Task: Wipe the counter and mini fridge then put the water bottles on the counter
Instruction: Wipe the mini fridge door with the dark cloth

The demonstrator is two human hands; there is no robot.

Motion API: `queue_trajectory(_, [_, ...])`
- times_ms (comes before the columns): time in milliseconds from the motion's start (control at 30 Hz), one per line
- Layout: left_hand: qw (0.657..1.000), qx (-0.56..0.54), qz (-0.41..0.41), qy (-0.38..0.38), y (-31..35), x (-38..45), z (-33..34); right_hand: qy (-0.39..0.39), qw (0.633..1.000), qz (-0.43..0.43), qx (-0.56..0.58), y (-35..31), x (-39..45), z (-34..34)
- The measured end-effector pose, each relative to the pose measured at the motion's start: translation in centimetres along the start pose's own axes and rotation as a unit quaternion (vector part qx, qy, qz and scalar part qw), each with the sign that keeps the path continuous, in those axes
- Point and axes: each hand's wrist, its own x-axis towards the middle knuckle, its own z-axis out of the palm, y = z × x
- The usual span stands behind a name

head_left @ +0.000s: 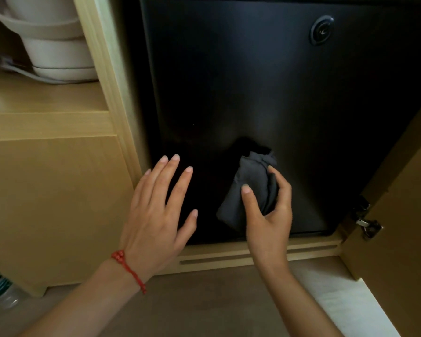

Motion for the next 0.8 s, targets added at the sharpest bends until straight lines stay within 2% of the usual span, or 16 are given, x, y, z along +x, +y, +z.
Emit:
queue_trajectory(133, [1.0,0.008,0.007,-0.029,0.8,-0.2,1.0,-0.051,0.995,-0.025,-0.088,0.4,0.2,-2.5])
queue_trajectory(400, [0.997,0.007,-0.017,-0.073,2.1,0.0,2.1,-0.099,0.981,-0.023,-0.165,-0.2,1.3,-5.1])
queue_trajectory(567, [0.992,-0.026,-0.036,-0.117,3.7,1.0,0.8,-0.12,0.974,0.066,-0.179,-1.7,1.2,-6.9])
queue_trajectory(800, [0.968,-0.071,-0.041,-0.237,6.6,3.0,-5.3,-0.108,0.951,0.217,-0.194,-7.3,1.9,-9.9])
